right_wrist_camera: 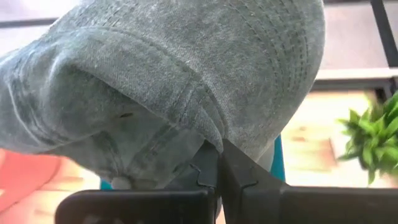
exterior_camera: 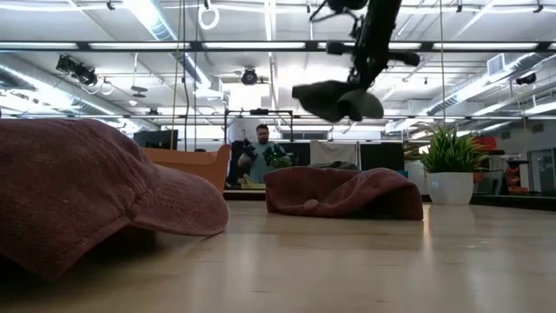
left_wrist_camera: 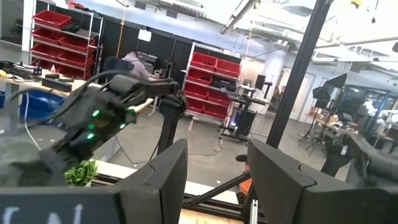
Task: Pick & Place hat
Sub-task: Put the bottom black cap into the blue bin, then put the black cap into the blue bin
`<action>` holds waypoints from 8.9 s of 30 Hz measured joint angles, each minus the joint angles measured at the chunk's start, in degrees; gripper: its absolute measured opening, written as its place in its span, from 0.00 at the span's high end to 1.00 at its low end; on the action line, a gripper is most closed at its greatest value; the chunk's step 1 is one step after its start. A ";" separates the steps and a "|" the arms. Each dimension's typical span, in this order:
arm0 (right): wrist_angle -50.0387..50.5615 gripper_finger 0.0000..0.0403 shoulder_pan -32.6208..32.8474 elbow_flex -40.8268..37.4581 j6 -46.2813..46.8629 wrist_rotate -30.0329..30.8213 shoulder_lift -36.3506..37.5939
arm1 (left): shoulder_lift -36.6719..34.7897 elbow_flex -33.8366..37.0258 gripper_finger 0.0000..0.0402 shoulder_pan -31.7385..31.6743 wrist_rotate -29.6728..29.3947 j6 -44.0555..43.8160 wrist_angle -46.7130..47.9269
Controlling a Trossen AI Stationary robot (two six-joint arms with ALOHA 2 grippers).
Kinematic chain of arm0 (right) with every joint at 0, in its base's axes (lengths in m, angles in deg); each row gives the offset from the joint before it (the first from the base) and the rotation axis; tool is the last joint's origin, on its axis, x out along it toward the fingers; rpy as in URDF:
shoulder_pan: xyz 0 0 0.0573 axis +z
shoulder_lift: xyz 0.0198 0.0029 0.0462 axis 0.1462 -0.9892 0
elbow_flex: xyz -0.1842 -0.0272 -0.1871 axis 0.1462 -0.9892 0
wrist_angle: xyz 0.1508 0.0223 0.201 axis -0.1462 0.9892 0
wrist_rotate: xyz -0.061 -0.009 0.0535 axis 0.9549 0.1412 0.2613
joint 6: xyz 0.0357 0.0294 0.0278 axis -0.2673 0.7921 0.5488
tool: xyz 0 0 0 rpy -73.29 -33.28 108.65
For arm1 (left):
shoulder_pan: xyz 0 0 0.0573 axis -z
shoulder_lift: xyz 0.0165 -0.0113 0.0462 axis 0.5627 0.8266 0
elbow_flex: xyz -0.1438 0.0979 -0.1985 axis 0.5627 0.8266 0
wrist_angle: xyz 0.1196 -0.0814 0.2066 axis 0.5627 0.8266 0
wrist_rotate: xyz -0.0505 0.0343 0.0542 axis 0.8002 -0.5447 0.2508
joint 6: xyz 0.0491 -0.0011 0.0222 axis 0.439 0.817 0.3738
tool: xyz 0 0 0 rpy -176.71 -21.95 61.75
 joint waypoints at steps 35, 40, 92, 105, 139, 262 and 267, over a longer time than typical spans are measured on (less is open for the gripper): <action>-4.80 0.83 -6.87 0.00 20.56 -13.56 -15.01 | 0.02 0.00 0.57 0.00 -0.02 -0.78 -2.25; -5.10 0.79 -6.86 0.00 15.89 -13.11 -14.45 | 0.02 0.00 0.57 0.00 0.00 -0.80 -2.24; -16.63 0.52 19.12 0.04 -38.53 -31.68 21.14 | 20.03 0.13 0.57 -1.38 3.29 -52.67 68.72; -15.97 0.53 20.30 0.04 -38.37 -31.59 21.10 | 19.20 14.12 0.57 -1.64 13.86 -56.90 64.24; -14.40 0.53 20.28 0.00 -43.16 -31.57 17.76 | 15.69 32.46 0.98 -1.55 18.21 -59.27 44.03; -9.22 0.97 -2.89 0.02 -6.44 6.22 -14.68 | 29.10 -38.40 0.74 -10.32 -2.97 -9.16 52.29; -9.26 0.96 -2.89 0.02 -3.81 6.44 -17.10 | 29.10 -38.40 0.74 -10.32 -2.97 -9.30 52.28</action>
